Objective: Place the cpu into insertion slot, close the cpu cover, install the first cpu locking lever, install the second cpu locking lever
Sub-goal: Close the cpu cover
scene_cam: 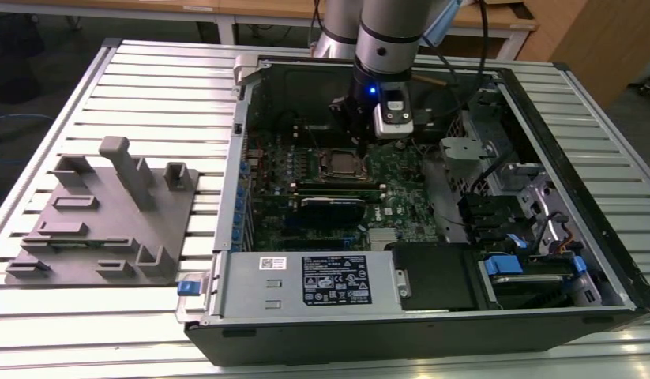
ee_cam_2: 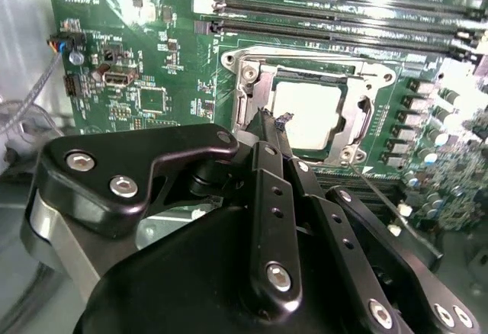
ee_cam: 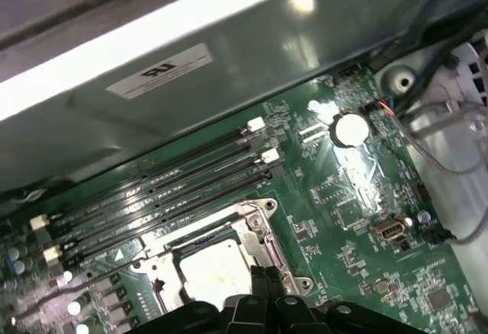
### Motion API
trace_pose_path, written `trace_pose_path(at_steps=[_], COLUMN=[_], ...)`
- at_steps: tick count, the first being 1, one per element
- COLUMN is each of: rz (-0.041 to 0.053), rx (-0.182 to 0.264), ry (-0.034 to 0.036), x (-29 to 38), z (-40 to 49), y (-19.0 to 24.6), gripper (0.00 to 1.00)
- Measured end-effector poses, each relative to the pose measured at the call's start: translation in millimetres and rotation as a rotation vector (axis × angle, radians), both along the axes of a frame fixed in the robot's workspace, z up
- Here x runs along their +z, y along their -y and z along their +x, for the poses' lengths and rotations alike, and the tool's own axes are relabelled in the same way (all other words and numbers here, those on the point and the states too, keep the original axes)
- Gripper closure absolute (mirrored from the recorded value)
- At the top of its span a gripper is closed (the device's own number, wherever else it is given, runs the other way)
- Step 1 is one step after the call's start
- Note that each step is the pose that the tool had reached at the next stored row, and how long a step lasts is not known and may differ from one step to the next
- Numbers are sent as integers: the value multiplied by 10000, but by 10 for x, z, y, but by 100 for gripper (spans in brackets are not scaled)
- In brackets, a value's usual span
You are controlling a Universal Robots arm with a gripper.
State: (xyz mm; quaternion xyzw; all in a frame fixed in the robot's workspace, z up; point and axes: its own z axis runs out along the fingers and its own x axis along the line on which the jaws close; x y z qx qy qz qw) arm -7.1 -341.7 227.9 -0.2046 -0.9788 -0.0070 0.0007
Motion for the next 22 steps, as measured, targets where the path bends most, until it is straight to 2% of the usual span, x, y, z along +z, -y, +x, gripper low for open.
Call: trace_pose_path(at_steps=[17, 22], rz=[1, -11], rx=[2954, 3596], ry=[0, 48], x=[-14, -29], z=[0, -1], y=[0, 1], gripper=[89, 89])
